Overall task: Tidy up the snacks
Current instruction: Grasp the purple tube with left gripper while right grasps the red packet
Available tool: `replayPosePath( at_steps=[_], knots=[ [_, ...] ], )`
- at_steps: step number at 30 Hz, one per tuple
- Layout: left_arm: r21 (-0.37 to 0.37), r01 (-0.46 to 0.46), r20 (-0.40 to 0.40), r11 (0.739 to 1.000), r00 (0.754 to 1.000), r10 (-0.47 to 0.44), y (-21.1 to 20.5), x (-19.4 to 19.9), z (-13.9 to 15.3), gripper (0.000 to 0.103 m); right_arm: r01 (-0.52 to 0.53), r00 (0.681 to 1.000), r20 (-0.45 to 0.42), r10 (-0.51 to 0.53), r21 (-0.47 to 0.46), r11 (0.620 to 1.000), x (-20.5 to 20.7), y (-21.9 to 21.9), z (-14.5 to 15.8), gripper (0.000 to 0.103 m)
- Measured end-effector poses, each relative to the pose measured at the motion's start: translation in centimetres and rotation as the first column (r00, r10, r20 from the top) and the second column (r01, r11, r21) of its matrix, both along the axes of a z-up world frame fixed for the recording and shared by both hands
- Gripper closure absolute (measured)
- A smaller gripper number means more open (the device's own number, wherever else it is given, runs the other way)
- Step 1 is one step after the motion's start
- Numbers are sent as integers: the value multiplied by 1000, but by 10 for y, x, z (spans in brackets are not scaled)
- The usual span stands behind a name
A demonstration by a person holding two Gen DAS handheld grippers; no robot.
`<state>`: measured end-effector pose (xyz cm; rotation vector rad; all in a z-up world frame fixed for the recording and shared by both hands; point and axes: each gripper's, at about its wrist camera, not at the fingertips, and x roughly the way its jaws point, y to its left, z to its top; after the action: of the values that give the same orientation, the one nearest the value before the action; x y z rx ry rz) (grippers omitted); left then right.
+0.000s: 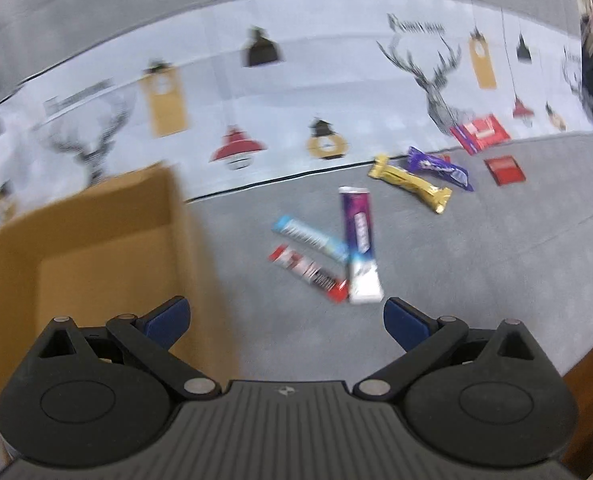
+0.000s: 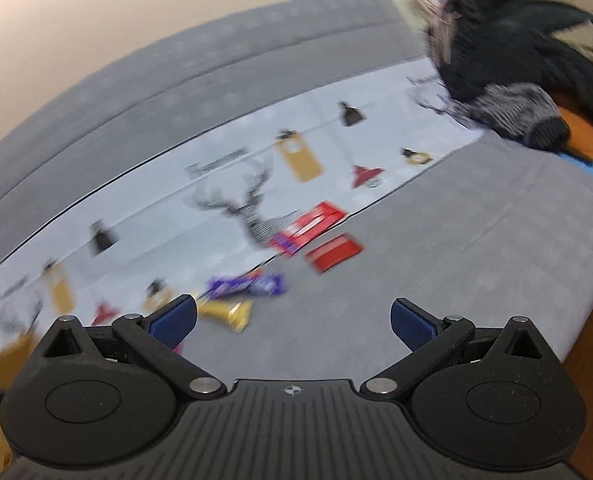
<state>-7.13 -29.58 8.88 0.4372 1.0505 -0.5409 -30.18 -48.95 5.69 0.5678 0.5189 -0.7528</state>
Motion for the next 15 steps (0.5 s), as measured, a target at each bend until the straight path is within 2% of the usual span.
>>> replayPosePath(
  at_steps=[3,7,11,15],
  knots=[
    [22,41,-68,999,997,-40,-46,29,-37,0,16,1000,-4,-16,59,998,48,-59,-27,1],
    [43,57,-145,997,988,-50,-90,66,-91,0,13,997,-71,-6,105,994,119,-123,-69,1],
    [90,81,-196,993,979,-62,-123,88,-136,0,50,993,-117,-34,136,989,174,-171,-109,1],
    [105,103,-215,989,973,-78,-140,101,-163,0,71,990,-136,-46,179,981,218,-199,-140,1]
  ],
)
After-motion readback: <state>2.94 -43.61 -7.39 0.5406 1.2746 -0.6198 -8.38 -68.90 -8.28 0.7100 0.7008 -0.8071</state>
